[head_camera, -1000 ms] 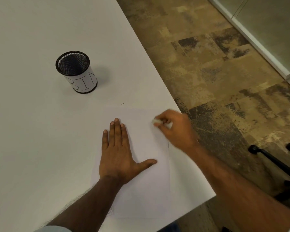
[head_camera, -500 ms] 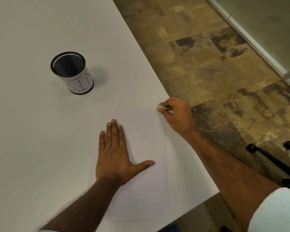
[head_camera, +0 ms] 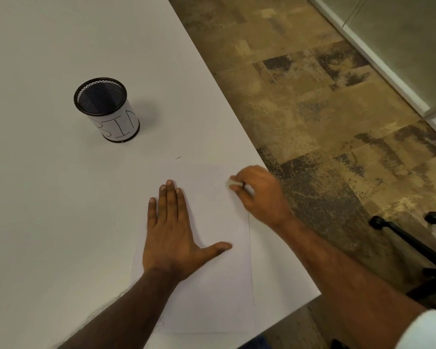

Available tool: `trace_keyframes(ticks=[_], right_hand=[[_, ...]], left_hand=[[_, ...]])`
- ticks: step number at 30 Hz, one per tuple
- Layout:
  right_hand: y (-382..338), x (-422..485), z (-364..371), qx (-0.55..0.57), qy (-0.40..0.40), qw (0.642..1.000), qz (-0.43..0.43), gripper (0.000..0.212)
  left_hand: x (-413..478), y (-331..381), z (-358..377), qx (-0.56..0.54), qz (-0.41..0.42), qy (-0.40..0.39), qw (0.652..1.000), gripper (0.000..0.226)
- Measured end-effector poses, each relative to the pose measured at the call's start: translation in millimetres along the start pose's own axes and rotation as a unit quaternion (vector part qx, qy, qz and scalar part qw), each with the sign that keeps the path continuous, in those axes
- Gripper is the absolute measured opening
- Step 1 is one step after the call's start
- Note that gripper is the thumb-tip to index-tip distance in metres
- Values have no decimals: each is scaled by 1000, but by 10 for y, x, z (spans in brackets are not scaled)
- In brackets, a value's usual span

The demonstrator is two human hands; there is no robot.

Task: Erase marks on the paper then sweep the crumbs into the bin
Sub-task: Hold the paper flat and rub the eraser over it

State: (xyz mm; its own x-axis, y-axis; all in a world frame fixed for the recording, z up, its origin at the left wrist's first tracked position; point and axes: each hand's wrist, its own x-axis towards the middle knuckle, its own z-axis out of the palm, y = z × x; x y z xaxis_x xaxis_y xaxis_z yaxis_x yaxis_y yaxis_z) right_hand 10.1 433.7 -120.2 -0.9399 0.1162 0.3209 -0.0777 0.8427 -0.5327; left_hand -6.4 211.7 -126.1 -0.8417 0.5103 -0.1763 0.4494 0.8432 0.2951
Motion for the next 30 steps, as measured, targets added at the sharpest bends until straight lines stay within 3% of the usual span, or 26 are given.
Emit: trace_keyframes(ticks=[5, 9, 16, 24, 30], right_hand=[[204, 411, -25, 24, 33, 998, 57, 7], [89, 215, -140, 70, 37, 992, 96, 9], [-254, -645, -209, 58, -54, 997, 6, 9], [206, 148, -103, 16, 5, 999, 37, 8], [235, 227, -194, 61, 48, 991, 107, 8]], left_hand=[[-2, 10, -21, 0, -2, -4, 1000, 142], [4, 15, -28, 0, -4, -4, 1000, 142], [7, -6, -7, -4, 2, -1, 1000, 142], [-2, 5, -5, -5, -1, 0, 1000, 142], [-2, 12, -25, -1, 1, 1, 1000, 142]])
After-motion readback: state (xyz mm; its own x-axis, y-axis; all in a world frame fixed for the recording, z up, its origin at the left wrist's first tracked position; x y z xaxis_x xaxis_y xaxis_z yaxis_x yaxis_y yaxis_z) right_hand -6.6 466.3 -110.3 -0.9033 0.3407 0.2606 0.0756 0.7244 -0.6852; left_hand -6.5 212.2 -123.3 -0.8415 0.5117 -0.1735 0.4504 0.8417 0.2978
